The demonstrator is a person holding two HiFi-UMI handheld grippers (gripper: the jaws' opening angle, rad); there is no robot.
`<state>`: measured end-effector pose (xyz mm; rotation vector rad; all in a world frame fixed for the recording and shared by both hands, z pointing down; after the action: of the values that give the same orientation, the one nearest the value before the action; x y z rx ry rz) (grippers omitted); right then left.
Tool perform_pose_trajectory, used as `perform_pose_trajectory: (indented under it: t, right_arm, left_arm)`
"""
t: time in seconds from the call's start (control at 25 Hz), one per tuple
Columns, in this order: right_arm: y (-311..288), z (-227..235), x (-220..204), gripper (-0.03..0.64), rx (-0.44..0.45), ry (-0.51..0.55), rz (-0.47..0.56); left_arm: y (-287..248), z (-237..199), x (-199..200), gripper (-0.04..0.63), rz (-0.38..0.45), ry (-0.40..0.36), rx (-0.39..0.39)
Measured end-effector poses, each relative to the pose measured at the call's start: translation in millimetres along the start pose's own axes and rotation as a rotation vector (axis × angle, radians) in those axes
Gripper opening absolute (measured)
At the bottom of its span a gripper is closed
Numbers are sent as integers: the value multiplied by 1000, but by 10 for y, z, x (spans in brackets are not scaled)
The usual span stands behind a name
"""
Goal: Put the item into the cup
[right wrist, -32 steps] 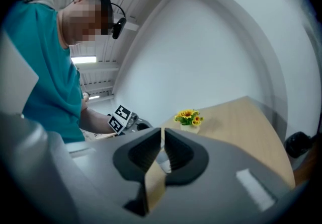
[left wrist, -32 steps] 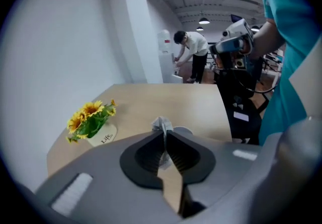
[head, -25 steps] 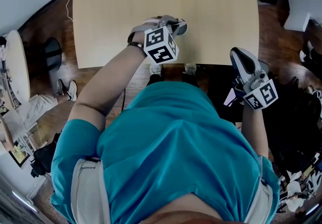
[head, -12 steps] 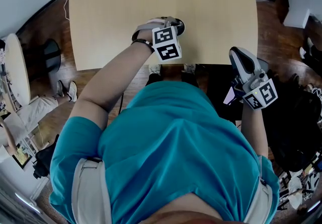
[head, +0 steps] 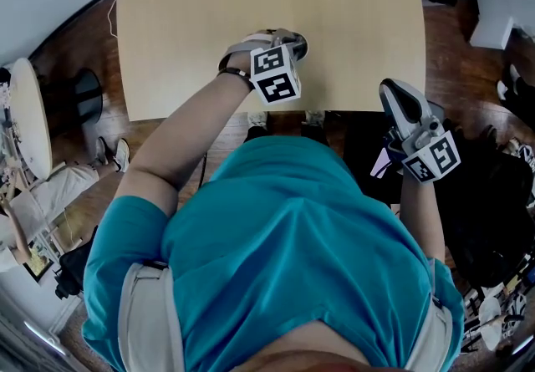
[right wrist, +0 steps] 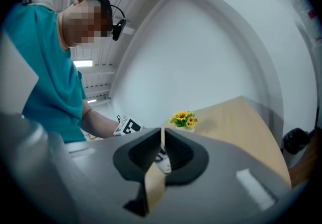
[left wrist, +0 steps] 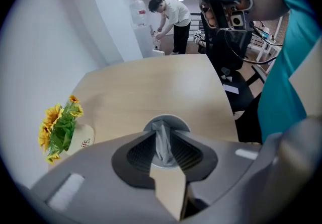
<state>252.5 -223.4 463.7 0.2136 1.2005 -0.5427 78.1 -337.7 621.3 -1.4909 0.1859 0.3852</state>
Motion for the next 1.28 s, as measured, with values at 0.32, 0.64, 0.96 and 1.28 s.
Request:
perform_pose_trajectory:
  t: [0.32,0.64,0.96,1.28]
  right_arm:
    - [-11,24,59,17,28,8,12]
    - [69,46,191,17,92,31,23]
    - [213,8,232,17,158,71,44]
    - [264,-697,241,17,190,137,69]
  left_arm:
    - [343,-63,82,103,71,84,43]
    - [1139,25,30,103,289,314,168]
    - [2189,330,-13,5,670,562,322]
    - [2869,938,-406,5,803,553,408]
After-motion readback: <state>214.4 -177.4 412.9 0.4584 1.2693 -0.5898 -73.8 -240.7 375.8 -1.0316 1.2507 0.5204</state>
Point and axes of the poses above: the fingertips, and each gripper's own axes: y backward along the fingers, z to its right, x out of its top, the point moved 4 cm from there along y, backward along the fingers, and after that the axes turned 5 degrees about -x, right-handed, at the moved point
